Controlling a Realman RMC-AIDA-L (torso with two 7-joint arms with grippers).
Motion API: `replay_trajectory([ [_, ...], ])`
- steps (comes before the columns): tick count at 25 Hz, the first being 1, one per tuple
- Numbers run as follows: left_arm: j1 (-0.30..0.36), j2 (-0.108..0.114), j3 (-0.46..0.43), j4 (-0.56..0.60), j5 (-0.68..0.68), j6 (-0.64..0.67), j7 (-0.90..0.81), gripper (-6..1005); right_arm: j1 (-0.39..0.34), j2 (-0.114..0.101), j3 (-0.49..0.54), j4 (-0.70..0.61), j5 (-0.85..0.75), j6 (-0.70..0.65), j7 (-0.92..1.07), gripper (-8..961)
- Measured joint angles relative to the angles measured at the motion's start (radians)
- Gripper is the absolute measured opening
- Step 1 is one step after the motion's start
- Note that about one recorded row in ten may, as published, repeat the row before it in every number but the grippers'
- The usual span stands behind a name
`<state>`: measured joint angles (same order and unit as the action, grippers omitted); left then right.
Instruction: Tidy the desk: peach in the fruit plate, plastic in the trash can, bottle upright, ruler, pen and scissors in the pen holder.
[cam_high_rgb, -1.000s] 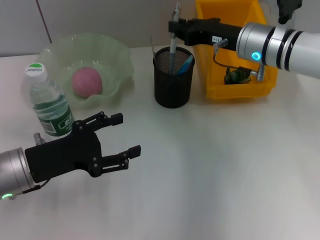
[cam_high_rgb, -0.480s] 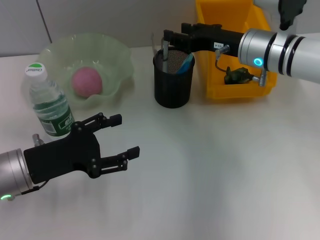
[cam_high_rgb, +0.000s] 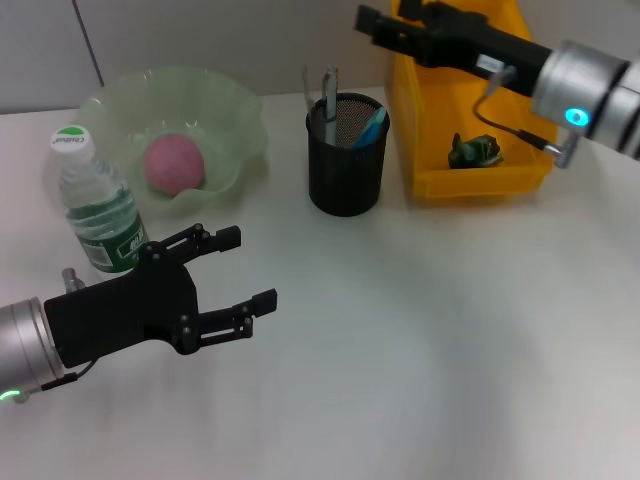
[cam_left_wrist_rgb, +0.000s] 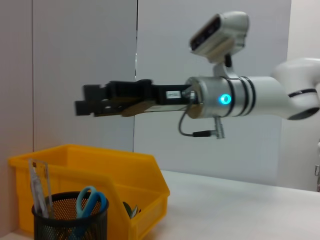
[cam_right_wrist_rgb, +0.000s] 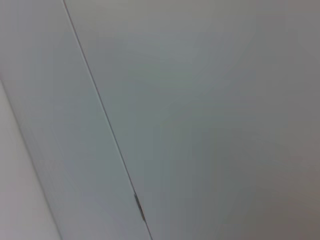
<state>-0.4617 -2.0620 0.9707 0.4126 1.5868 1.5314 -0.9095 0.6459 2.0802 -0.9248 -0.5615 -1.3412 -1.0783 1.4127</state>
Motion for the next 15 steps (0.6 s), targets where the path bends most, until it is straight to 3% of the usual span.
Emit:
replay_trajectory([
  [8, 0.0, -0.003, -0.002, -0.008, -0.007, 0.029, -0.045, 861, -0.116, -0.033, 0.024, -0.004, 0.02, -0.298, 0.002, 829],
  [15, -0.009, 0.0, 0.004, -0.005, 0.006, 0.074, -0.138, 861, -0.187, -0.114, 0.025, 0.034, -0.082, -0.519, -0.004, 831],
])
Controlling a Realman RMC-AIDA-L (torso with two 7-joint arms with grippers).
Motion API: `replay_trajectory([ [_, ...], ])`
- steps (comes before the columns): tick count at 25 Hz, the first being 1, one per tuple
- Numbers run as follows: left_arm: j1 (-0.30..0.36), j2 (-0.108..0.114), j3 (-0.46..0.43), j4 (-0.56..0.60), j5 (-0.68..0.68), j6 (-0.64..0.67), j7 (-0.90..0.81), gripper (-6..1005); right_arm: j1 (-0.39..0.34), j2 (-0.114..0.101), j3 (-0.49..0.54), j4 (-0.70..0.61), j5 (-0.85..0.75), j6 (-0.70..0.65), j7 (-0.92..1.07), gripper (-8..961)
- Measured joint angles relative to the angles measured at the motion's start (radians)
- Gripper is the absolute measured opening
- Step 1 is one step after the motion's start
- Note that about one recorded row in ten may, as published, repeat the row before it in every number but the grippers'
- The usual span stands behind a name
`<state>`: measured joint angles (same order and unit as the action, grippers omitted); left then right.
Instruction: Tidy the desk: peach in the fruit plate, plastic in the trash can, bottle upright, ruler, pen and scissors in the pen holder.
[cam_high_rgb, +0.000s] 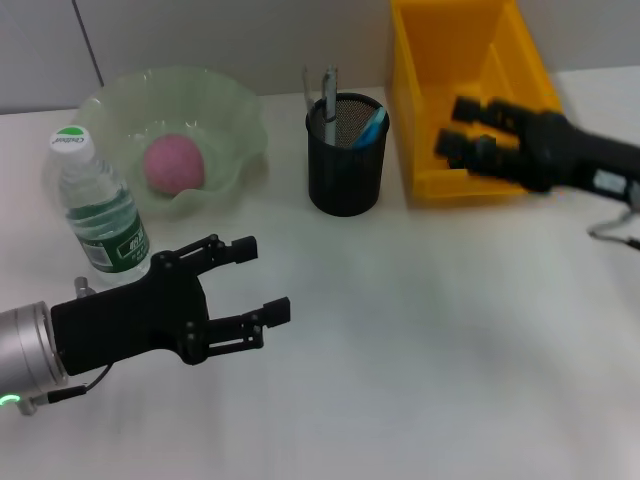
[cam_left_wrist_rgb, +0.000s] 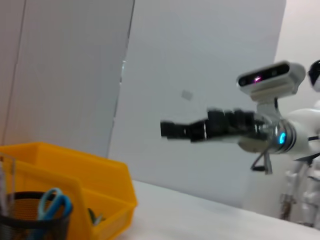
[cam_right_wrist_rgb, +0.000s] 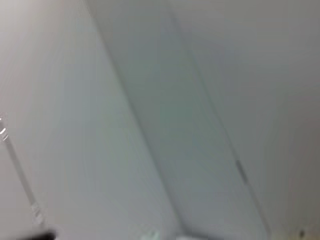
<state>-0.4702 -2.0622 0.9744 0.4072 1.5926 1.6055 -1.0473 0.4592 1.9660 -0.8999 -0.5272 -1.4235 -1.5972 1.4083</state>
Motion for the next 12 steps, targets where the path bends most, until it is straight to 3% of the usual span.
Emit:
replay_trajectory([
  [4, -0.024, 0.007, 0.006, 0.007, 0.031, 0.037, -0.066, 861, -0.009, -0.024, 0.001, 0.002, -0.122, -0.051, -0.006, 831],
  [12, -0.067, 0.014, 0.051, 0.008, 0.065, 0.035, -0.164, 861, -0.002, -0.03, 0.0, -0.002, -0.298, -0.122, -0.033, 831],
])
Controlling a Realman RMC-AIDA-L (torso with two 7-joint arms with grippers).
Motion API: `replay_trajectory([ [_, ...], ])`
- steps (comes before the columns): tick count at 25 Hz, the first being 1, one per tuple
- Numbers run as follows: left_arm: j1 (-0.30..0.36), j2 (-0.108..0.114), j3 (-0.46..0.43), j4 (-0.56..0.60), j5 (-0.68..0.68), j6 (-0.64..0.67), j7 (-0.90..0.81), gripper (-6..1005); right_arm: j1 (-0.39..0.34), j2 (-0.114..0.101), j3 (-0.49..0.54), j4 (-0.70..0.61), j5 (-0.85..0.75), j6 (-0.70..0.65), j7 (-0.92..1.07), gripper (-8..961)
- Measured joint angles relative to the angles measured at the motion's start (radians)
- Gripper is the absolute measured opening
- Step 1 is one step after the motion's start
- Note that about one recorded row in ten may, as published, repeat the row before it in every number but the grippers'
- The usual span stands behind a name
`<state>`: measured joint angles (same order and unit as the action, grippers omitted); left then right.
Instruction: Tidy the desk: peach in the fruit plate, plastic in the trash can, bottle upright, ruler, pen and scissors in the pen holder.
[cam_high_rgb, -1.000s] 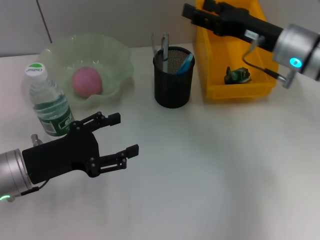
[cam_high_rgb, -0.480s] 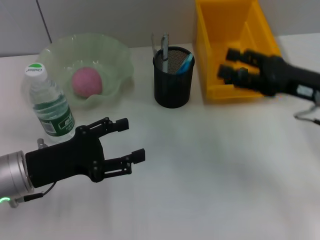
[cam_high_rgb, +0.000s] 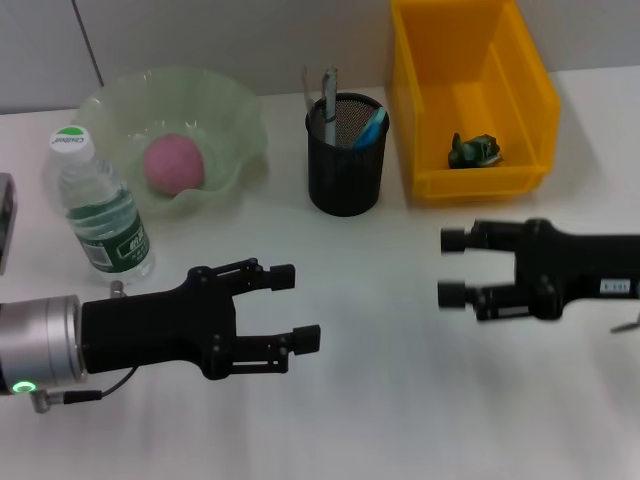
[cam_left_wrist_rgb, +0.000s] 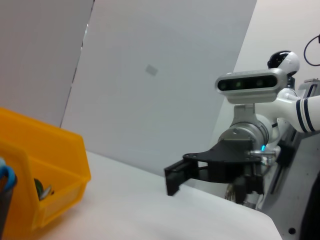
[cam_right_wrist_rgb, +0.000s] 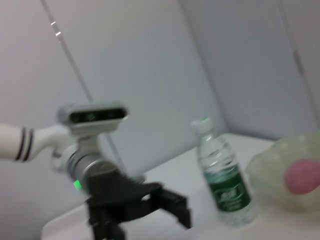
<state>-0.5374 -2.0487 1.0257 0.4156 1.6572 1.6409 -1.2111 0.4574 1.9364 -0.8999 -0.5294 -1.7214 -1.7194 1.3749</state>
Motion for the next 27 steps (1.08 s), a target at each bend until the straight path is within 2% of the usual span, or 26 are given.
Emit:
replay_trajectory([
  [4, -0.01, -0.001, 0.008, 0.0, 0.004, -0.005, -0.032, 861, 0.005, 0.0, 0.001, -0.01, -0.074, -0.047, -0.016, 830],
  [12, -0.007, -0.003, 0.006, 0.0, 0.004, -0.009, -0.042, 861, 0.008, -0.002, 0.001, -0.023, -0.116, -0.059, -0.023, 830],
  [22, 0.03, 0.022, 0.015, 0.0, 0.005, -0.042, -0.034, 861, 0.02, 0.0, 0.001, -0.017, -0.133, -0.057, -0.024, 831],
  [27, 0.032, 0.024, 0.016, 0.01, 0.033, -0.042, -0.033, 861, 0.028, 0.006, -0.005, -0.015, -0.133, -0.057, -0.023, 831],
])
